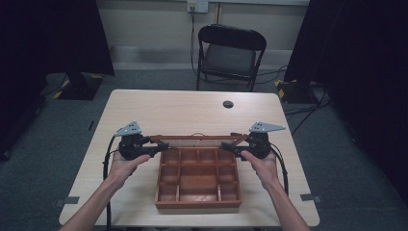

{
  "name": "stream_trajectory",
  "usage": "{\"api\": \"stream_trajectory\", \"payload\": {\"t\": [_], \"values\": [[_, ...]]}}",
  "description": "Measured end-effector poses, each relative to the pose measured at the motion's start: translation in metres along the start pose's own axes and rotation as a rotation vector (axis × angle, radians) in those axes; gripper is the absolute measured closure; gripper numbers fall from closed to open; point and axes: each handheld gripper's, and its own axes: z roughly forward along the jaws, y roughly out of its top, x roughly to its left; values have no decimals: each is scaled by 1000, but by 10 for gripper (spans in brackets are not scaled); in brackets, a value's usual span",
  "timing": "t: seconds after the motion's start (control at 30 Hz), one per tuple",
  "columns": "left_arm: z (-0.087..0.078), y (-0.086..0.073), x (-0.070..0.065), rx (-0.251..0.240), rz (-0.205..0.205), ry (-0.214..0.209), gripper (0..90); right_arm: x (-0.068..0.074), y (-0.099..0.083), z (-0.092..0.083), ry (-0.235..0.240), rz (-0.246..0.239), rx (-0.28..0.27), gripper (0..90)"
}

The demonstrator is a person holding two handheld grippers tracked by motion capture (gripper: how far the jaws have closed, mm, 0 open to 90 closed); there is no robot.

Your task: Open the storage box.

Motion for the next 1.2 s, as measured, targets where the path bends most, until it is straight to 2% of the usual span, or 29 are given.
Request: {"api": "stream_trajectory", "payload": {"t": [0.33, 0.53, 0.73, 1.0, 1.2], "values": [[6, 4, 3, 30, 21, 8, 527, -5, -1, 5, -7, 15, -1, 358], [13, 3, 7, 40, 6, 2, 525, -9, -4, 10, -14, 3, 13, 375], [16, 3, 10, 39, 5, 7, 537, -14, -5, 15, -17, 20, 12, 375], [22, -2, 15, 53, -10, 11, 538, -18, -7, 21, -23, 13, 14, 382], [25, -2, 19, 66, -6, 23, 544, -22, -8, 24, -25, 21, 9, 390]]}}
